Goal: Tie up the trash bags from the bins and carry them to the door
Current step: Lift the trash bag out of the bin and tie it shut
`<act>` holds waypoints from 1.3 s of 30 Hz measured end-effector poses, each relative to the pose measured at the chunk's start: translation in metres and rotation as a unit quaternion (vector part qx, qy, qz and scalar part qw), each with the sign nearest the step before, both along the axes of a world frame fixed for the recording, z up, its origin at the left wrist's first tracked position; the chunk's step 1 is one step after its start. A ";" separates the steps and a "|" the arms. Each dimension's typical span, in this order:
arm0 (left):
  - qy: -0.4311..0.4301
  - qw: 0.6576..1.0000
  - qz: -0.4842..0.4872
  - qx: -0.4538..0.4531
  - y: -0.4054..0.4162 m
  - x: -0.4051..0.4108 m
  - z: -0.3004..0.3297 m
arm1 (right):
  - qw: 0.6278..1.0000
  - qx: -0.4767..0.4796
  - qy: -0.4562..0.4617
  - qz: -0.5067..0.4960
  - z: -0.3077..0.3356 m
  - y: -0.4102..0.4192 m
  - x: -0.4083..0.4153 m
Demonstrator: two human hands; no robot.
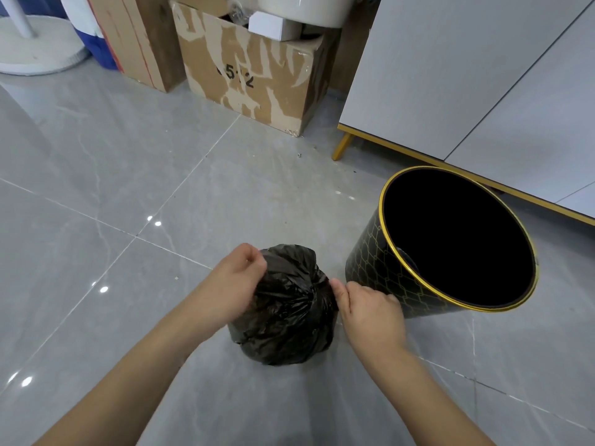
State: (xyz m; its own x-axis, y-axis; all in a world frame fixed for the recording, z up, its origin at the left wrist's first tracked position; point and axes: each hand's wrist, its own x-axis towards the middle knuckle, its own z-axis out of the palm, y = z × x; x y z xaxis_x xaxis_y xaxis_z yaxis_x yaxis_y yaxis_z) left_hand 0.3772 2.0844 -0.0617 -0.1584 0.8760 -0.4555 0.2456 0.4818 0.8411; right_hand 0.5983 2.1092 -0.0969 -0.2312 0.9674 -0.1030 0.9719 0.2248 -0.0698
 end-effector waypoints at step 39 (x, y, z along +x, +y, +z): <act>0.283 0.883 -0.215 0.306 -0.034 0.009 -0.060 | 0.639 -0.567 0.412 -0.316 0.003 -0.013 0.029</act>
State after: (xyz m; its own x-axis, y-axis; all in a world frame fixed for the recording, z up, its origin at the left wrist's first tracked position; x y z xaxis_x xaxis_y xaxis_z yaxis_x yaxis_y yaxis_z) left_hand 0.3861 2.0504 -0.1218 0.1987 0.9652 0.1702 0.7602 -0.2614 0.5949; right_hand 0.6276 2.0961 -0.0943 -0.2582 0.3047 -0.9168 0.3721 -0.8444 -0.3854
